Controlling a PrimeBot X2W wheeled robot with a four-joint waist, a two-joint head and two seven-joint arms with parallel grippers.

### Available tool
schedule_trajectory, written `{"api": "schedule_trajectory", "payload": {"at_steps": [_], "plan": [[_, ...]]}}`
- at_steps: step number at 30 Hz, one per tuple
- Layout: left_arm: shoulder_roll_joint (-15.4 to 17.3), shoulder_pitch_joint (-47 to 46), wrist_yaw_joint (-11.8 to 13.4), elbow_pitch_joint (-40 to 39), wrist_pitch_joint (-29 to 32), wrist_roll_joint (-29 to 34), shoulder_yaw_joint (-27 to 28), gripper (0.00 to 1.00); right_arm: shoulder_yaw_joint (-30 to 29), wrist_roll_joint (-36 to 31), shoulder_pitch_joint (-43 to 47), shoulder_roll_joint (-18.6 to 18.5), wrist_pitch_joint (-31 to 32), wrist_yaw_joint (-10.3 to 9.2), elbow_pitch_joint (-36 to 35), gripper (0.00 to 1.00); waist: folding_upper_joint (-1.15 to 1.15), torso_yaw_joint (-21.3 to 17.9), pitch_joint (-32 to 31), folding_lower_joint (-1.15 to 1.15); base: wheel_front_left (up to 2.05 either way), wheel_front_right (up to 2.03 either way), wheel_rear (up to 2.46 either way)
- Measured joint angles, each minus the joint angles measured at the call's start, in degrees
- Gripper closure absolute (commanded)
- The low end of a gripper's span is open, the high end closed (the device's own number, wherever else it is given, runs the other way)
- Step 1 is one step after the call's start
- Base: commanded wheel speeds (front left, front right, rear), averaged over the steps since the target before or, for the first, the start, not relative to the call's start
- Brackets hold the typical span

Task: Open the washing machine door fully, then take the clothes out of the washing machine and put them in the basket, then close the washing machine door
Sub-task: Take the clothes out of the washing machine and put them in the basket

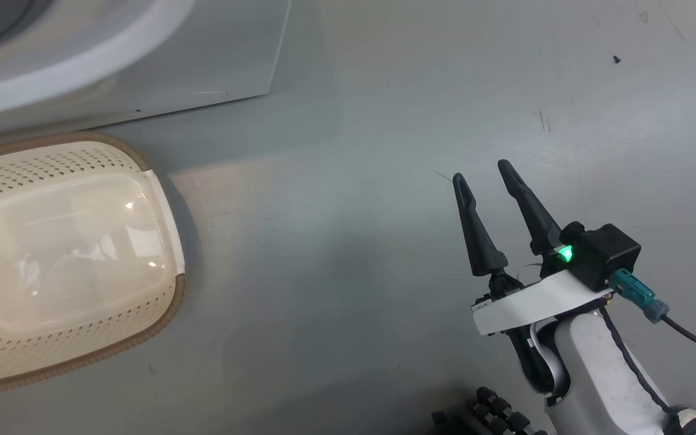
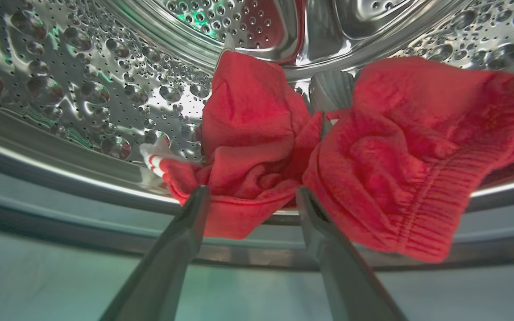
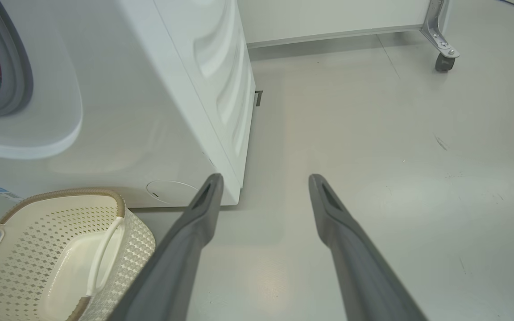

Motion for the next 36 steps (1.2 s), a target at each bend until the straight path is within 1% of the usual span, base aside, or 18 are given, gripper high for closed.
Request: {"api": "schedule_trajectory", "payload": {"at_steps": [14,15,16,23,29,36], "plan": [[0.22,-3.4,0.02,6.09,-0.48,3.16,-0.99,0.0,-0.07,-0.08,-0.48,0.0,0.0,-0.27,-0.36,0.0,0.0,0.13,0.94,0.0,0.0,0.0,0.0],[0.22,-3.59,0.02,6.53,-0.37,3.18,-0.97,0.51,-0.07,-0.08,-0.52,0.0,0.0,-0.52,-0.41,0.0,0.0,0.13,1.0,0.0,0.0,0.0,0.0],[0.22,-3.81,0.02,6.94,-0.33,3.18,-0.94,1.0,-0.07,-0.08,-0.57,0.0,0.0,-0.66,-0.45,0.0,0.0,0.14,1.05,0.0,0.0,0.0,0.0],[0.08,-5.54,0.03,8.36,-1.42,3.18,-0.96,1.0,-0.2,-0.08,-0.99,0.0,-0.01,-0.67,-0.66,0.0,0.0,0.29,1.19,0.0,0.0,0.0,0.0],[-0.31,-6.51,0.09,9.69,-3.6,3.18,-0.94,1.0,-0.25,-0.08,-1.09,0.0,-0.01,-0.68,-0.66,0.0,0.0,0.52,0.99,0.0,0.0,0.0,0.0],[-2.57,-6.42,0.09,11.63,-8.7,2.15,0.01,1.0,-0.73,-0.12,-1.62,0.0,-0.02,-0.68,-0.37,0.0,0.0,0.95,-0.54,0.0,0.0,0.0,0.0]]}}
